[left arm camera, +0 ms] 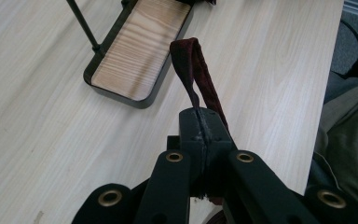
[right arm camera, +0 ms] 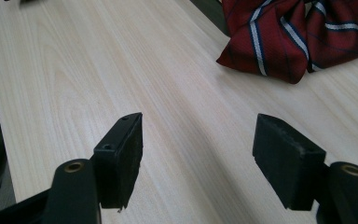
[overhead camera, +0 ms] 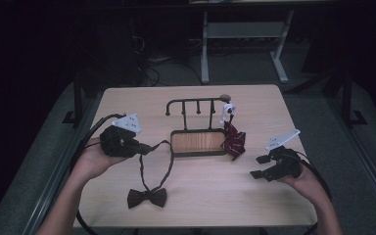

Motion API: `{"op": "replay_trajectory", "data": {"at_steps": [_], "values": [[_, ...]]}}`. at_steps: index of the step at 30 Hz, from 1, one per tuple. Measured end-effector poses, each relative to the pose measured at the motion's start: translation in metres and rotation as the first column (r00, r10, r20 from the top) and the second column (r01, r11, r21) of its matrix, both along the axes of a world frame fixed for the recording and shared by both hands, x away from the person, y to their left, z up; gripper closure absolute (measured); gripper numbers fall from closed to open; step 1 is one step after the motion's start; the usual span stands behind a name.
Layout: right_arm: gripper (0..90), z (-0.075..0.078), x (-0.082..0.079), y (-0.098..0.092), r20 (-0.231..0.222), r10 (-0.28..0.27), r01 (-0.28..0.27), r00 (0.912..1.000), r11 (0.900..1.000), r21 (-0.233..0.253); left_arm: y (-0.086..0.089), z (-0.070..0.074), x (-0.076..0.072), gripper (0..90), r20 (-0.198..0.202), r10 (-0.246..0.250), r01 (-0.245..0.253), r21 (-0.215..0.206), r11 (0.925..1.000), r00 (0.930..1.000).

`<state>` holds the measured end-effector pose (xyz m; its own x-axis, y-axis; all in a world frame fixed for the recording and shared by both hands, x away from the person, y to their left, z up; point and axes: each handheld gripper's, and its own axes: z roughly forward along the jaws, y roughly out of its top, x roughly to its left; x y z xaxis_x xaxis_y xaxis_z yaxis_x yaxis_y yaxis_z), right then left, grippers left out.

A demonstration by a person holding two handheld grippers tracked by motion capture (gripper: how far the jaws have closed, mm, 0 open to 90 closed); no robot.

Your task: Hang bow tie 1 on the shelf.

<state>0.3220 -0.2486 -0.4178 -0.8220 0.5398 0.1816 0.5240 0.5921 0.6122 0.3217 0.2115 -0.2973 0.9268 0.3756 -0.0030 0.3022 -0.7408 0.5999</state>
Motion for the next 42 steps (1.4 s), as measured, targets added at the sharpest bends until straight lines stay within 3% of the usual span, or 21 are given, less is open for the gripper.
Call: {"op": "replay_trajectory", "data": {"at_steps": [15, 29, 42], "values": [[33.1, 0.003, -0.004, 0.001, 0.017, 0.011, -0.011, 0.9998, 1.000, -0.006, -0.005, 0.017, 0.005, 89.7, 0.008, -0.019, 0.019, 0.001, 0.9998, 0.9998], [33.1, -0.001, -0.003, -0.001, 0.008, 0.021, -0.021, 0.9997, 1.000, -0.003, -0.014, 0.022, 0.028, 89.7, -0.024, -0.031, 0.031, -0.011, 0.9995, 0.9992], [33.1, 0.001, -0.002, -0.005, 0.015, 0.010, -0.010, 0.9998, 1.000, -0.003, -0.026, 0.034, 0.038, 89.7, -0.020, -0.057, 0.057, 0.026, 0.9980, 0.9982]]}}
